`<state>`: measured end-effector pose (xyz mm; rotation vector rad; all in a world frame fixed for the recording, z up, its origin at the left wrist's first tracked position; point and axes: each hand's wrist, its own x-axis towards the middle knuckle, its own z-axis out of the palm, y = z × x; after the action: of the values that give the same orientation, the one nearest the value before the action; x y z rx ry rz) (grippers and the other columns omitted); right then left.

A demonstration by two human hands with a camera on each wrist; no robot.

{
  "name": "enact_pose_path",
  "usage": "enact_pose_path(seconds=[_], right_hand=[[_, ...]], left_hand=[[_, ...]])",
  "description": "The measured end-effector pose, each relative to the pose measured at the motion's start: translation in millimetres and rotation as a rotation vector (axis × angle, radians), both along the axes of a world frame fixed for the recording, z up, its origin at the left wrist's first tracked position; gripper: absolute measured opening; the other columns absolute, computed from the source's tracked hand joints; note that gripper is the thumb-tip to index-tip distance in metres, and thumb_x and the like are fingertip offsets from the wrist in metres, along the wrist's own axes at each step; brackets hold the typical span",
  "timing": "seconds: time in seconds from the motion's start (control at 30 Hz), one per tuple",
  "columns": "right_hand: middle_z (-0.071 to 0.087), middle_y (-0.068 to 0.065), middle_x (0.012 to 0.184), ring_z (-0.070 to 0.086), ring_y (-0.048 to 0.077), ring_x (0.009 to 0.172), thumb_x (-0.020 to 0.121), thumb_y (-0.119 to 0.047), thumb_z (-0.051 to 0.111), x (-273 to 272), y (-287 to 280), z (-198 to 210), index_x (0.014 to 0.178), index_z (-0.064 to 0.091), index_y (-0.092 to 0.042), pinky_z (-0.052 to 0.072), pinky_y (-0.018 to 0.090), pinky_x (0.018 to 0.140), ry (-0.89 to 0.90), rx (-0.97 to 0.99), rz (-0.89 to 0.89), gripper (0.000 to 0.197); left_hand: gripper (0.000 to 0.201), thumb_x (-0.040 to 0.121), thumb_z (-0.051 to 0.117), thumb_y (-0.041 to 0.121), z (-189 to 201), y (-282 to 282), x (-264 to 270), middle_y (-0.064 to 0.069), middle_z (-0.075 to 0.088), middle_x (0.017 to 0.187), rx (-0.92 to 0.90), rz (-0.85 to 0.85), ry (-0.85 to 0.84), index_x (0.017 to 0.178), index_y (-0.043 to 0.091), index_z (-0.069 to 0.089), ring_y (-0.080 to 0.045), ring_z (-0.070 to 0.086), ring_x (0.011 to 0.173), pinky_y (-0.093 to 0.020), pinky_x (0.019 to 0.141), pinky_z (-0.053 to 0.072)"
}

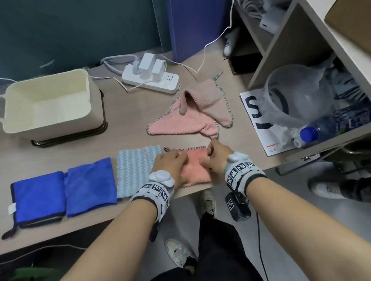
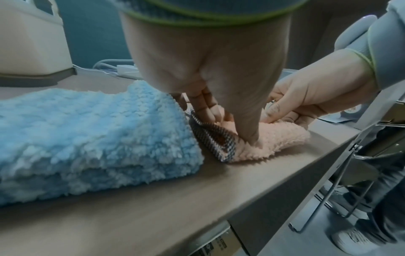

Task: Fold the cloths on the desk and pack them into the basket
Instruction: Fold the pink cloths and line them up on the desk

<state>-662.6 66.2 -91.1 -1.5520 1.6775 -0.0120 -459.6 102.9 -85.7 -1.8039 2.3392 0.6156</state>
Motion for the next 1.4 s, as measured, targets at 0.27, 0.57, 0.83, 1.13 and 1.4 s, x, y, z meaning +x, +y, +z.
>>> enact_pose_path(seconds=[0.27, 0.57, 0.83, 1.13, 1.4], right_hand=[[0.065, -0.005, 0.081, 0.062, 0.018, 0.075, 0.083, -0.037, 0.074, 0.5, -47.4, 9.2, 0.092, 0.053, -0.023, 0.046, 0.034, 0.069, -0.099, -0.068, -0.042, 0.027], [0.055, -0.004, 0.122, 0.055, 0.023, 0.114, 0.084, -0.02, 0.068, 9.7, -128.5, -1.2, 0.126, 0.064, -0.032, 0.049, 0.035, 0.098, -0.048, -0.144, 0.216, 0.043], [0.042, 0.004, 0.135, 0.05, 0.032, 0.118, 0.08, -0.025, 0.059, 30.3, -169.7, 7.3, 0.138, 0.047, -0.044, 0.05, 0.042, 0.097, 0.168, -0.175, 0.339, 0.062], [0.064, -0.001, 0.105, 0.064, 0.023, 0.095, 0.085, -0.021, 0.048, 68.6, -156.0, 44.1, 0.108, 0.065, -0.048, 0.05, 0.032, 0.088, -0.116, -0.008, 0.416, 0.039], [0.074, 0.006, 0.097, 0.068, 0.026, 0.092, 0.095, -0.055, 0.056, 68.0, -161.1, 95.6, 0.088, 0.073, -0.023, 0.055, 0.038, 0.087, -0.02, -0.029, 0.212, 0.037]], left_hand=[[0.024, 0.078, 0.065, 0.05, 16.2, -35.9, 1.9, 0.007, 0.057, 0.097, -0.079, 0.21, 0.094, 0.092, 0.032, 0.06, -0.021, 0.057, 0.093, -0.036, 0.088, 0.041], [0.047, 0.087, 0.067, 0.044, 7.6, -113.1, 30.9, -0.006, 0.058, 0.124, -0.086, 0.504, -0.116, 0.127, 0.023, 0.055, -0.028, 0.058, 0.108, -0.04, 0.091, 0.044], [0.013, 0.082, 0.067, 0.023, 10.3, -116.5, 33.7, 0.001, 0.055, 0.093, 0.071, 0.566, 0.047, 0.081, 0.026, 0.054, -0.024, 0.053, 0.08, -0.031, 0.071, 0.041], [0.028, 0.066, 0.069, 0.007, 42.4, -115.3, 33.4, 0.007, 0.054, 0.064, 0.025, 0.484, 0.505, 0.061, 0.023, 0.047, -0.016, 0.049, 0.061, -0.033, 0.058, 0.042], [0.026, 0.068, 0.08, 0.011, 82.8, -117.7, 46.7, 0.011, 0.057, 0.067, 0.094, 0.425, 0.796, 0.076, 0.022, 0.058, -0.008, 0.046, 0.059, -0.026, 0.06, 0.042]])
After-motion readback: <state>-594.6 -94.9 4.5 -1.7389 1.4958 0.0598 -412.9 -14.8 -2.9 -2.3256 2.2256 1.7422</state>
